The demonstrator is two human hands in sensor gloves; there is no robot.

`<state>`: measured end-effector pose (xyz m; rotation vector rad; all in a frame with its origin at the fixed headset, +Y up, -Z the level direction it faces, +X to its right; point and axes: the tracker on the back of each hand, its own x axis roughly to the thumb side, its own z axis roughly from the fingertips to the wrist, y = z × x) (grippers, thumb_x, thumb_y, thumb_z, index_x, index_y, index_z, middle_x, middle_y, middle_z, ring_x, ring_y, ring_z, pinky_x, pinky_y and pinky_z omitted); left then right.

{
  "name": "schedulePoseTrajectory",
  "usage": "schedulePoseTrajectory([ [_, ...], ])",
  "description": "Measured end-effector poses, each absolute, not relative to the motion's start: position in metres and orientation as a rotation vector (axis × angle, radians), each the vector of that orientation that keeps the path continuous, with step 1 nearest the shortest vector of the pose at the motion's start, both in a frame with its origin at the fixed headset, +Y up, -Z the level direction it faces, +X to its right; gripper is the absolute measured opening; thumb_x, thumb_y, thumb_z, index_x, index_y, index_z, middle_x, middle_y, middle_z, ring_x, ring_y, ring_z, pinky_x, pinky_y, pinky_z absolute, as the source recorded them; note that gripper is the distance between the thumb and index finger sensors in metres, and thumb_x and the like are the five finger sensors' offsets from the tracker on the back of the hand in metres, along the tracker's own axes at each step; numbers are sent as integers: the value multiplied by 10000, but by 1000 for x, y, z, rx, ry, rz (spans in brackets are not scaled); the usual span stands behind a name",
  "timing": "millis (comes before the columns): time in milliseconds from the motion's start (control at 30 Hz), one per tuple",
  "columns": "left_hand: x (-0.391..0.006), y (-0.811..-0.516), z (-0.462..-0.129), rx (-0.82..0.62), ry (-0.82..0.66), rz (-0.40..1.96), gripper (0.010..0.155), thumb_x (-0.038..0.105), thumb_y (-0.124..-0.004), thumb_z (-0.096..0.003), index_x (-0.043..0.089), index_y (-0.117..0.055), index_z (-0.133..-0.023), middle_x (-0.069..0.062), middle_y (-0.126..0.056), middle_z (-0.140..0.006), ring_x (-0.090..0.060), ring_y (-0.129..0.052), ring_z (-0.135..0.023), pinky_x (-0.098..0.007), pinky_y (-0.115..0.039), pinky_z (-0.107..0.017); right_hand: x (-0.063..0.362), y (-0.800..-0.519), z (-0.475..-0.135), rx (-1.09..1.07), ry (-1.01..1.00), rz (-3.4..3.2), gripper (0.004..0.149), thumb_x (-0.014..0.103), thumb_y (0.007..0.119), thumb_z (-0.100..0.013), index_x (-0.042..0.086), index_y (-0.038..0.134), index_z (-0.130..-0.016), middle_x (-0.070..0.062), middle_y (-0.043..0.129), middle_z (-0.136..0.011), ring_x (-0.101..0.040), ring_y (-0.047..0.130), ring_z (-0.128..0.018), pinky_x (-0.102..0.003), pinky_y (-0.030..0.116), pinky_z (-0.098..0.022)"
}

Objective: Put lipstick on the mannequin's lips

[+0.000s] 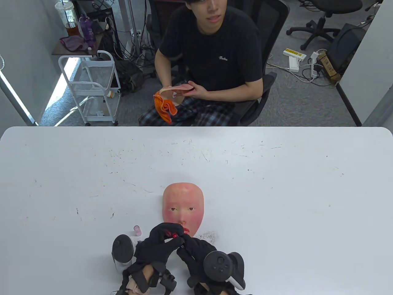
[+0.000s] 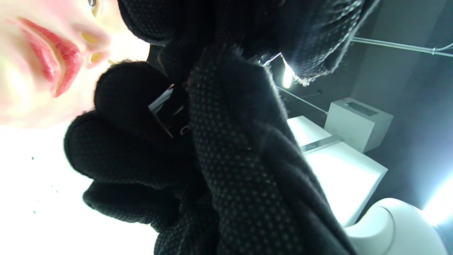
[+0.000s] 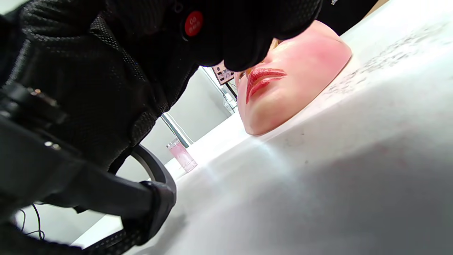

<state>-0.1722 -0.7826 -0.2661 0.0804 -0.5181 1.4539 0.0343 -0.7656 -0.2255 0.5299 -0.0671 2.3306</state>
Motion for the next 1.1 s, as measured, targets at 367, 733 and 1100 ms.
schedulePoseTrajectory([
  [367,-169,-782,-262,108,-487,1460,409,494,-869,-486,335,-769,-850,15,-838,-894,-279,-796,-877,-448,-714,-656,36,-765,-228,548,-50,2348,524,405,769,-469,174,749,-939,-102,919,-799,-316,925,-622,-465,737,-505],
  [733,-236,-713,-249,582,-451,827,647,466,-794,-531,235,-588,-1098,-111,-677,-1045,-411,-622,-929,-501,-602,-678,44,-760,-229,498,-89,2452,534,418,784,-467,172,762,-940,-102,933,-769,-321,927,-604,-472,737,-498],
  [1100,-239,-747,-272,-42,-45,244,803,425,-871,-450,245,-545,-1161,-199,-549,-1164,-433,-663,-916,-477,-672,-635,39,-761,-228,543,-69,2465,533,416,787,-467,168,768,-938,-104,937,-761,-325,928,-599,-475,738,-495],
])
